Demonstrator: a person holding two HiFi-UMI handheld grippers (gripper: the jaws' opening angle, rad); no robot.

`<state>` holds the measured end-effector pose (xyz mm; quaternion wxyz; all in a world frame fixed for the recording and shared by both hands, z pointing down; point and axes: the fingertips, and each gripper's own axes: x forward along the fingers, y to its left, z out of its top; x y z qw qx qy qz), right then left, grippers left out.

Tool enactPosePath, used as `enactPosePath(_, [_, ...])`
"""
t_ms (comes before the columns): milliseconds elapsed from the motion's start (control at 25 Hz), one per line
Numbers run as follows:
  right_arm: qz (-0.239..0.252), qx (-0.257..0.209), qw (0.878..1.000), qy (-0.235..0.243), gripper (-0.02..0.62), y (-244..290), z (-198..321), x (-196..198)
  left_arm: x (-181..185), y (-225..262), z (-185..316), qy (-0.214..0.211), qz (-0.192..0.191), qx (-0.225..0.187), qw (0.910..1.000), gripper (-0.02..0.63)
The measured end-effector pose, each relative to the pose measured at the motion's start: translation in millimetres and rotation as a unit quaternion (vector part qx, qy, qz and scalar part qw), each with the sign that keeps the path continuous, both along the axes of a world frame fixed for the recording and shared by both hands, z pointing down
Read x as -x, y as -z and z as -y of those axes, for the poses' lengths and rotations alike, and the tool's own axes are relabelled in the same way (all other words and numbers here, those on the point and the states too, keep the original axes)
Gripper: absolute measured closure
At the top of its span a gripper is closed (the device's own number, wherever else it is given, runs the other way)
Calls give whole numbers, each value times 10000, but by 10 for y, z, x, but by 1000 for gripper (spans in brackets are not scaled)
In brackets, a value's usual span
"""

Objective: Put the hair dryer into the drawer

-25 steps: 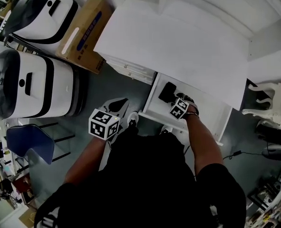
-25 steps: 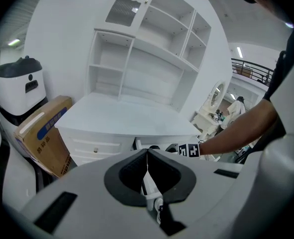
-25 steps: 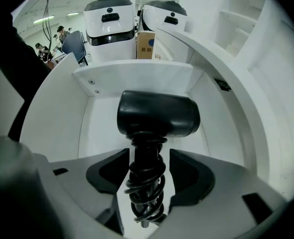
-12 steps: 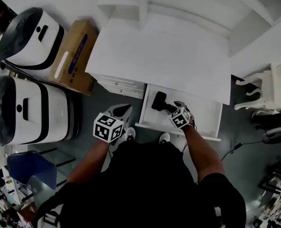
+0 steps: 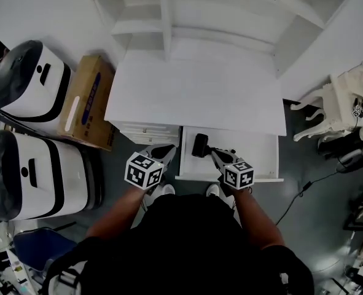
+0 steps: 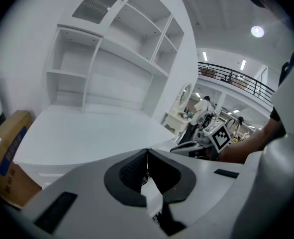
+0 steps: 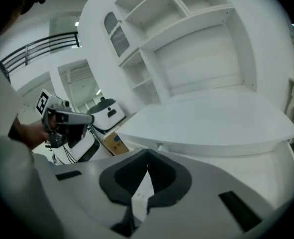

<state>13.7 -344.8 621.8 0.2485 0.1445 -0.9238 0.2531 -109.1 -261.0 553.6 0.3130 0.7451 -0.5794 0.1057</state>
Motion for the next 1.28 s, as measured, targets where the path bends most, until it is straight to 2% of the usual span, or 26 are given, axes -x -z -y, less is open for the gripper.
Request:
enactPosePath(160, [656, 223, 9971, -325, 569, 428, -163, -32, -23, 156, 49, -258, -13, -222, 9994, 595])
enactPosePath(360, [1060, 309, 9912, -732, 570, 680, -323, -108, -161, 248, 45, -662, 3, -363, 9971, 595])
enactPosePath(520, [1181, 200, 9866, -1104, 570, 807, -356, -189, -281, 288, 42, -1033, 2, -449, 9936, 595])
enactPosePath(720, [1043, -129, 9865, -1253, 571, 910, -398, -266, -372, 273, 70, -1339, 74, -397, 9902, 595])
enactPosePath(960, [1023, -420, 9875, -1127, 571, 1076, -431, -387, -547, 374, 108, -1315, 132, -504, 9900, 595])
enactPosePath(1280, [1010, -333, 9911, -807, 571, 1142, -422, -672, -898, 433, 101, -983, 40, -527, 9937, 595])
